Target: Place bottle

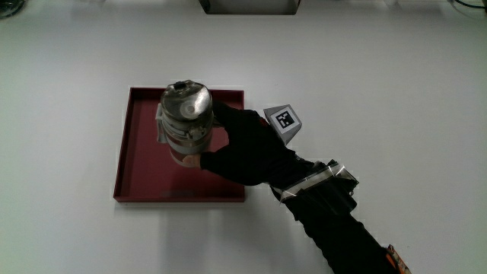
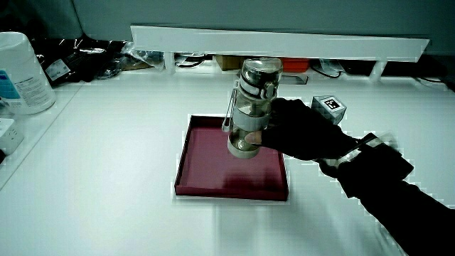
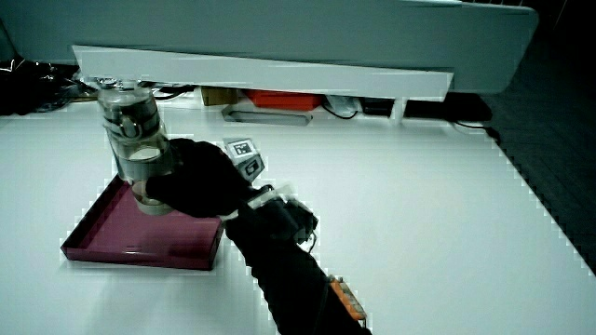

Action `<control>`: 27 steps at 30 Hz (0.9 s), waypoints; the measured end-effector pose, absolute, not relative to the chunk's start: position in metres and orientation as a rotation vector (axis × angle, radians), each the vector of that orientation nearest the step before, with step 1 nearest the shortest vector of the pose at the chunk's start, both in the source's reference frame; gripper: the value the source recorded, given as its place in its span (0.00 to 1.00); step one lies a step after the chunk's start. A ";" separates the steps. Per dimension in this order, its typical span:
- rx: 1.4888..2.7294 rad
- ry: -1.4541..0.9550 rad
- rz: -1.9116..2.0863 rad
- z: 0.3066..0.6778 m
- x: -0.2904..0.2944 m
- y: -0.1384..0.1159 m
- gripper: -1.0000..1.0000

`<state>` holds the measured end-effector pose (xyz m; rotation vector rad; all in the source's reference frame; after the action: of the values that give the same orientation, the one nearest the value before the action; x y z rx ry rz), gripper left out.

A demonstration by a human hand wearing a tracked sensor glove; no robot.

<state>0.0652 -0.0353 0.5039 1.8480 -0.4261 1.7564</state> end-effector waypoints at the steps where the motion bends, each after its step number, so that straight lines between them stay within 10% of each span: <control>1: 1.857 -0.404 1.750 0.510 0.066 -0.035 0.50; 27: 1.826 -0.171 1.680 0.572 0.064 -0.017 0.50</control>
<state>0.0639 -0.0173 0.5715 1.8256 -0.1713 1.6799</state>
